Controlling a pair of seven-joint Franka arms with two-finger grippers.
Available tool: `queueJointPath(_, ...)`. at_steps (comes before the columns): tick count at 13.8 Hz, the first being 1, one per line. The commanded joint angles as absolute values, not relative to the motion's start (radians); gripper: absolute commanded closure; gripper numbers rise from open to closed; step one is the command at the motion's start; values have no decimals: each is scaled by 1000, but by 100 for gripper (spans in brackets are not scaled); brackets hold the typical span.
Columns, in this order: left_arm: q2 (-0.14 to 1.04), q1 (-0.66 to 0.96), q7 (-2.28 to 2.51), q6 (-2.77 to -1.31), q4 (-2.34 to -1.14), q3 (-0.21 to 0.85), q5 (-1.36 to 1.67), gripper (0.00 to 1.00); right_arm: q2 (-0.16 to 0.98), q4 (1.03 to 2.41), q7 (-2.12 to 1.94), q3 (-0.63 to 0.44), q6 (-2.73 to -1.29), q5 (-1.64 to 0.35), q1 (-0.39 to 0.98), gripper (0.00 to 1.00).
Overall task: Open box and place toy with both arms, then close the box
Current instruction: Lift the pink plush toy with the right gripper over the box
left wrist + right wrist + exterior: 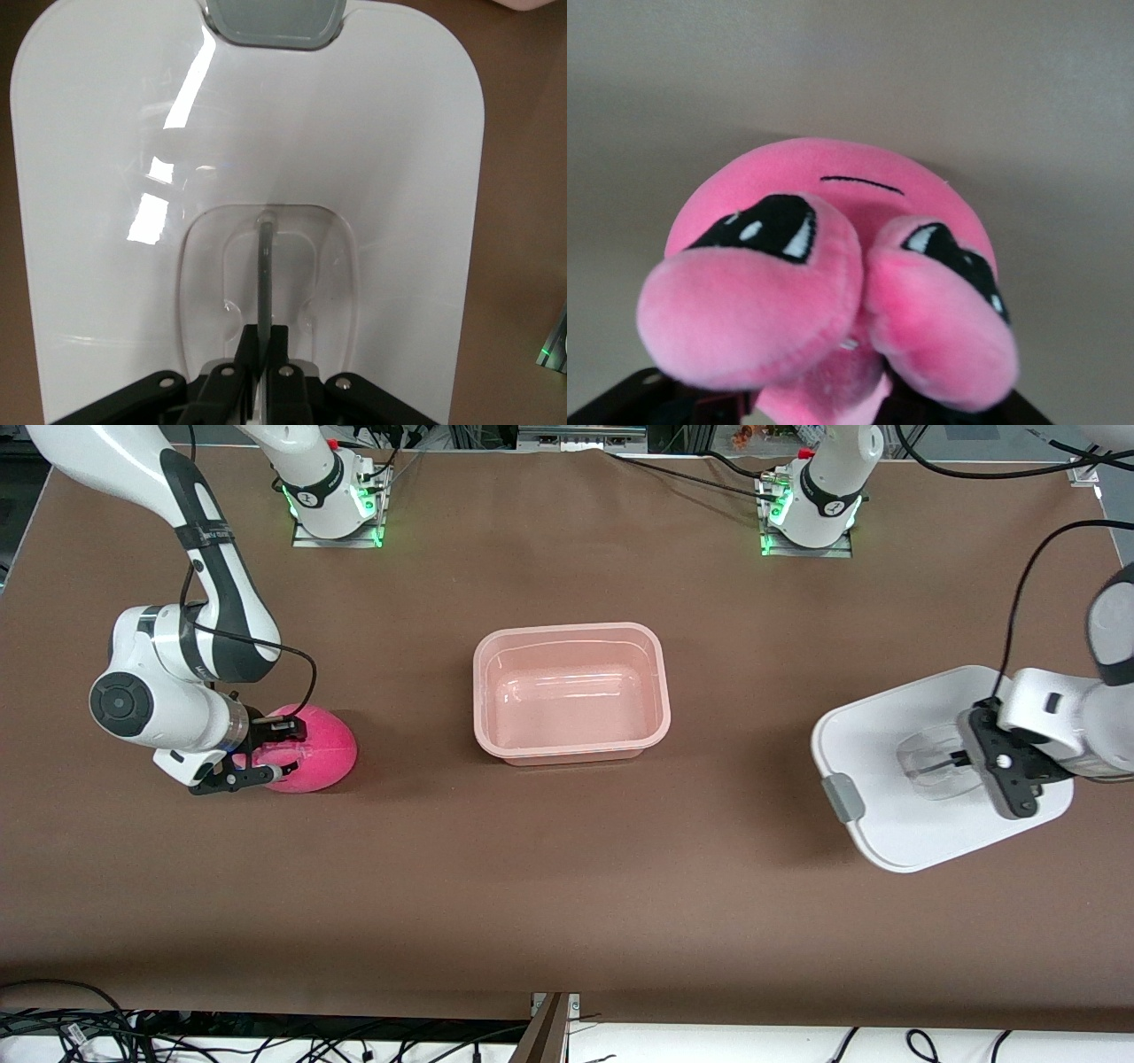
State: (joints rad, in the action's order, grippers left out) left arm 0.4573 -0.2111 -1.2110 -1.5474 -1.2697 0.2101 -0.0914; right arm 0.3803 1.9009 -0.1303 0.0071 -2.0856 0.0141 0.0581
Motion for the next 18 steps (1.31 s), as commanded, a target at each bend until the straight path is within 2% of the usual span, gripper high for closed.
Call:
queueJointPath(1, 459, -227, -1275, -1514, -1258, 219, -110, 100, 350, 1914, -220, 9, -2089, 14, 52, 100)
queueJointPath(7, 459, -248, -1310, -1508, -1261, 219, -109, 100, 288, 1858, -359, 21, -2073, 26, 60, 100)
queueJointPath(11, 460, -253, -1312, -1508, -1261, 221, -109, 100, 290, 1720, -584, 136, -1898, 26, 63, 100)
queueJointPath(14, 460, -253, -1310, -1509, -1261, 221, -106, 100, 293, 1628, -846, 262, -1792, 40, 75, 100)
queueJointPath(18, 460, -252, -1310, -1509, -1261, 221, -104, 100, 320, 1488, -922, 299, -1703, 71, 249, 100)
